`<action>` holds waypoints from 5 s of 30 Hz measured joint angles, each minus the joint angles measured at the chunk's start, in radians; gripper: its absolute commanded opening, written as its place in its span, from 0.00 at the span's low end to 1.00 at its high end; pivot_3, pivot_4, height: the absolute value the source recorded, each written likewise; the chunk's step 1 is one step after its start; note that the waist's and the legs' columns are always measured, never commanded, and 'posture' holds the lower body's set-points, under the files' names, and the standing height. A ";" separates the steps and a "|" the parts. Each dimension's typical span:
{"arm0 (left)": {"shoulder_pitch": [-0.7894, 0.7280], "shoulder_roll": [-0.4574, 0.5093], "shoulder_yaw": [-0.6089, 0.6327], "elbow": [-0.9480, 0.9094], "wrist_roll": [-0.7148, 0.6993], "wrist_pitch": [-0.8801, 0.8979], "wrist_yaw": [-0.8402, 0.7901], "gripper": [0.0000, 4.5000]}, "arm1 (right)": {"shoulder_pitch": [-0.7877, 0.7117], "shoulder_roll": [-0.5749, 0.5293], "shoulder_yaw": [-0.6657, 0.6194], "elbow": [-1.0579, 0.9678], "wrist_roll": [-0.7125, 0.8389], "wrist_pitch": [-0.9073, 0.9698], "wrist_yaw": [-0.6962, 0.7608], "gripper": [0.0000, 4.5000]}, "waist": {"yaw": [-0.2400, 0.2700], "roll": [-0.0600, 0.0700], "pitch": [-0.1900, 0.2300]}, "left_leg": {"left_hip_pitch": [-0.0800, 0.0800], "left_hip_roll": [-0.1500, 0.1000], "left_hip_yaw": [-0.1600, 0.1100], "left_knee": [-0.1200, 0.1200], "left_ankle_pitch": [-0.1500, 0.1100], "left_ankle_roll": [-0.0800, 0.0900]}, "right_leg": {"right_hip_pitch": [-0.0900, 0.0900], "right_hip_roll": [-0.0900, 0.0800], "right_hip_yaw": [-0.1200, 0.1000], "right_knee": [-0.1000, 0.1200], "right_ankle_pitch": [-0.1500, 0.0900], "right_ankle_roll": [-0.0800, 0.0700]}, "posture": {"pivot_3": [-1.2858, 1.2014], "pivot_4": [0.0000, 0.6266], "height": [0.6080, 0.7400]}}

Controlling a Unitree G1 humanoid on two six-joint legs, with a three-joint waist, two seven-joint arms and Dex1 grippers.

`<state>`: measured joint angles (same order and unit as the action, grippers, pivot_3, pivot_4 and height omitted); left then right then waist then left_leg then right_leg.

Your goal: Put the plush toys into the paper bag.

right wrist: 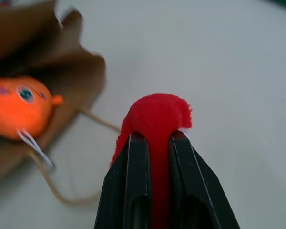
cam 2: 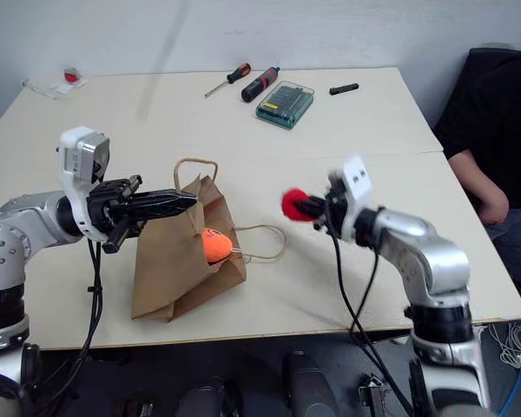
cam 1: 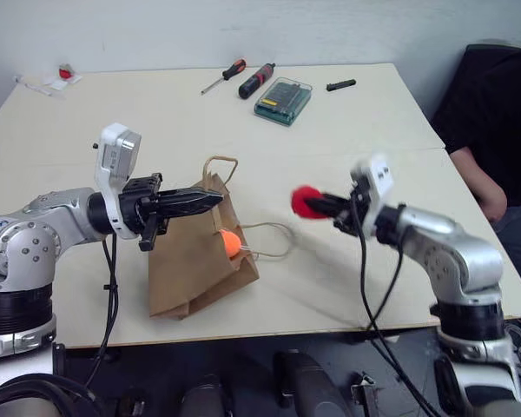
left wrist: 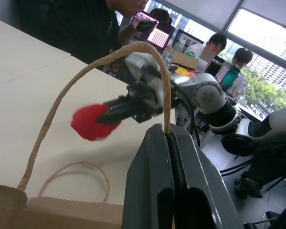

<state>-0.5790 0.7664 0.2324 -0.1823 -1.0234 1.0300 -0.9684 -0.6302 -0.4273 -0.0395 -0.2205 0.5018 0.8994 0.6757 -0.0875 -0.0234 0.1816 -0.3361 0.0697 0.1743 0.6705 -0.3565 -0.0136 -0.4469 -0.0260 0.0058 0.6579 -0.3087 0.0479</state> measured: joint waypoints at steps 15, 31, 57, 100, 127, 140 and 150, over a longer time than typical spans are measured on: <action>-0.042 -0.083 -0.033 0.045 0.085 -0.106 0.037 0.00 | -0.209 0.230 0.385 0.359 -0.113 -0.111 0.220 0.01 | 0.002 0.000 0.000 | -0.004 0.000 -0.001 0.004 0.000 0.001 | -0.002 -0.002 -0.003 0.001 0.000 -0.001 | 0.52 0.24 1.00; -0.026 -0.078 -0.054 0.041 0.127 -0.137 0.019 0.00 | -0.231 0.310 0.372 0.556 -0.198 -0.255 0.255 0.01 | 0.002 0.000 0.000 | -0.005 0.001 -0.002 0.006 -0.001 0.001 | -0.002 -0.002 -0.003 0.003 0.000 -0.001 | 0.52 0.24 1.00; 0.036 -0.040 -0.024 0.015 0.103 -0.104 -0.004 0.00 | -0.039 0.078 0.136 -0.019 -0.079 0.095 0.160 1.00 | 0.002 -0.001 0.000 | -0.008 0.002 -0.004 0.008 -0.002 0.000 | -0.004 -0.001 -0.004 0.003 -0.001 -0.002 | 0.52 0.24 1.00; -0.087 -0.113 -0.005 0.070 0.118 -0.174 0.099 0.00 | -0.083 0.036 -0.298 0.027 0.176 0.258 -0.157 0.00 | 0.015 0.000 0.001 | -0.020 -0.001 -0.003 0.012 0.000 0.003 | -0.016 -0.003 -0.003 0.005 0.001 0.001 | 0.52 0.24 1.00; -0.148 -0.238 -0.034 0.223 0.309 -0.332 0.140 0.40 | -0.057 -0.049 -0.251 -0.243 0.255 0.095 -0.333 0.61 | 0.007 0.000 0.000 | -0.020 0.000 -0.001 0.011 0.000 0.003 | -0.017 -0.002 -0.002 0.005 0.001 0.001 | 0.52 0.24 1.00; 0.142 -0.147 0.026 -0.110 0.187 -0.206 0.186 1.00 | 0.200 -0.232 -0.431 -0.335 0.602 0.207 -0.329 0.65 | 0.012 -0.001 0.000 | -0.018 -0.001 -0.003 0.011 0.000 0.004 | -0.012 -0.003 0.000 0.004 0.002 0.002 | 0.52 0.24 1.00; 0.231 -0.269 -0.172 -0.162 0.395 -0.440 0.235 1.00 | 0.138 -0.073 0.116 -0.160 0.161 -0.067 -0.277 0.01 | 0.009 -0.001 0.000 | -0.019 -0.001 -0.002 0.011 0.001 0.004 | -0.015 -0.002 0.000 0.004 0.002 0.002 | 0.52 0.24 1.00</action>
<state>-0.3478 0.4972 0.0604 -0.3448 -0.6284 0.5901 -0.7332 -0.4919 -0.4999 0.0762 -0.3801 0.6629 0.8321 0.3987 -0.0784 -0.0248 0.1817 -0.3550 0.0683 0.1723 0.6818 -0.3552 -0.0096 -0.4619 -0.0280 0.0062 0.6622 -0.3062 0.0502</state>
